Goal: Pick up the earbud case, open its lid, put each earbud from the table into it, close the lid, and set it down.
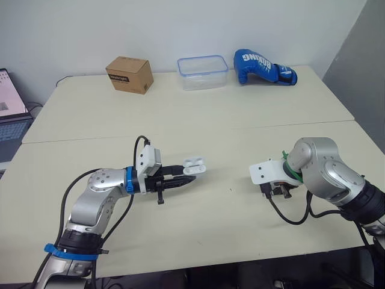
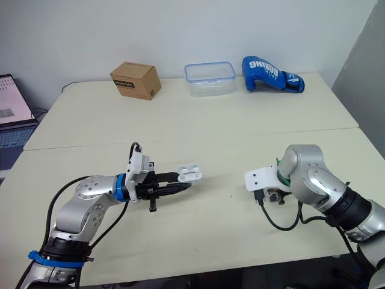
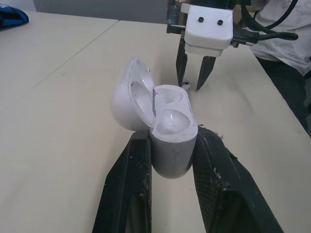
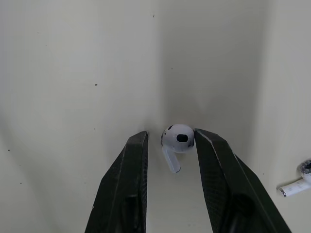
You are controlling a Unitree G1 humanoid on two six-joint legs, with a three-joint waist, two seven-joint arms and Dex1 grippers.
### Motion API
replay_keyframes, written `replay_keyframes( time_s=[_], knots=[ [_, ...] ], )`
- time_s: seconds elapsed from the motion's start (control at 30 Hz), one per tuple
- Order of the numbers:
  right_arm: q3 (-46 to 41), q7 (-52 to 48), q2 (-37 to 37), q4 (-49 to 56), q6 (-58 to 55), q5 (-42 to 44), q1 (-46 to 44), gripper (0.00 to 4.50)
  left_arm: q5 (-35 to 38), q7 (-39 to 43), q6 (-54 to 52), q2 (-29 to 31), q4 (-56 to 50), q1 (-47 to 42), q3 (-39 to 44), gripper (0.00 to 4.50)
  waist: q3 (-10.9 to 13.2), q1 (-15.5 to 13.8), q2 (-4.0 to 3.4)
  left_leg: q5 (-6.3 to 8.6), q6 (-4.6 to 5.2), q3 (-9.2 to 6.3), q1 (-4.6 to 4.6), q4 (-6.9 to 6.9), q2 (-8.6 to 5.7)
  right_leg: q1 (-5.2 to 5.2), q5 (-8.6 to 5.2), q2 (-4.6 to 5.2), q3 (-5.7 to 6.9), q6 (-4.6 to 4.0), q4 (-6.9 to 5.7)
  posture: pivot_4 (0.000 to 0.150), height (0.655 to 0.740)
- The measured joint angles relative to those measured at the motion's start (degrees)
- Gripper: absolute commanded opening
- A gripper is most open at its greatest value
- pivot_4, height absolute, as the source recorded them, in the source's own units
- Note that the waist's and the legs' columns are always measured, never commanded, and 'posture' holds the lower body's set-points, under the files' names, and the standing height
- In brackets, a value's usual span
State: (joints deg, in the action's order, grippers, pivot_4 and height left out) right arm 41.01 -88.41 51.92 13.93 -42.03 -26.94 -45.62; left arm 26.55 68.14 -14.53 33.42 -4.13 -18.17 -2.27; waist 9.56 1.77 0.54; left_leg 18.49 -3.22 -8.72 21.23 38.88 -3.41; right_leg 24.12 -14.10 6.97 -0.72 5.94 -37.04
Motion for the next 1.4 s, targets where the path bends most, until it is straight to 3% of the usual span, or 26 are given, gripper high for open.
replay_keyframes(
  time_s=[0.27,0.43,0.97,1.13,1.4],
  knots=[
    [0.8,0.0,0.0,0.6,-0.5,-1.1,0.0,1.52,-0.1,0.0,0.0,-0.5,0.0,0.0,-0.1,0.79,0.0,0.0,0.0,0.0,0.0,0.0,0.0,0.0,0.0,0.0,0.0,0.0,0.0,0.0,0.0,0.15,0.7307],
    [0.8,0.0,0.0,0.6,-0.4,-1.3,0.0,0.43,-0.3,-0.1,0.0,-0.6,0.0,0.0,-0.1,0.79,0.0,0.0,0.0,0.0,0.0,0.0,0.0,0.0,0.0,0.0,0.0,0.0,0.0,0.0,0.0,0.15,0.7307],
    [-0.2,0.0,-0.1,1.8,-3.4,-0.5,0.2,0.41,-0.8,-0.6,0.3,-1.2,0.3,0.0,0.0,0.79,0.0,0.0,0.0,0.0,0.0,-0.01,0.0,0.0,0.0,0.0,0.0,0.0,0.0,0.0,0.0,0.15,0.7307],
    [-10.8,2.2,-3.0,5.1,-12.3,5.7,0.9,0.41,-0.9,-1.7,2.6,-2.8,3.3,-0.5,0.4,0.79,0.0,0.0,0.01,0.0,0.0,-0.04,0.0,0.0,0.01,0.0,0.01,0.0,0.02,-0.01,-0.02,0.15,0.7307],
    [-29.9,13.4,-20.0,15.4,-34.2,17.9,8.5,0.41,-1.2,-1.2,7.5,-4.5,10.7,-3.7,0.9,0.79,-0.1,-0.2,0.09,-0.01,-0.01,-0.14,0.02,0.07,-0.04,-0.02,0.02,0.03,0.06,-0.03,-0.06,0.15,0.7307]
  ],
)
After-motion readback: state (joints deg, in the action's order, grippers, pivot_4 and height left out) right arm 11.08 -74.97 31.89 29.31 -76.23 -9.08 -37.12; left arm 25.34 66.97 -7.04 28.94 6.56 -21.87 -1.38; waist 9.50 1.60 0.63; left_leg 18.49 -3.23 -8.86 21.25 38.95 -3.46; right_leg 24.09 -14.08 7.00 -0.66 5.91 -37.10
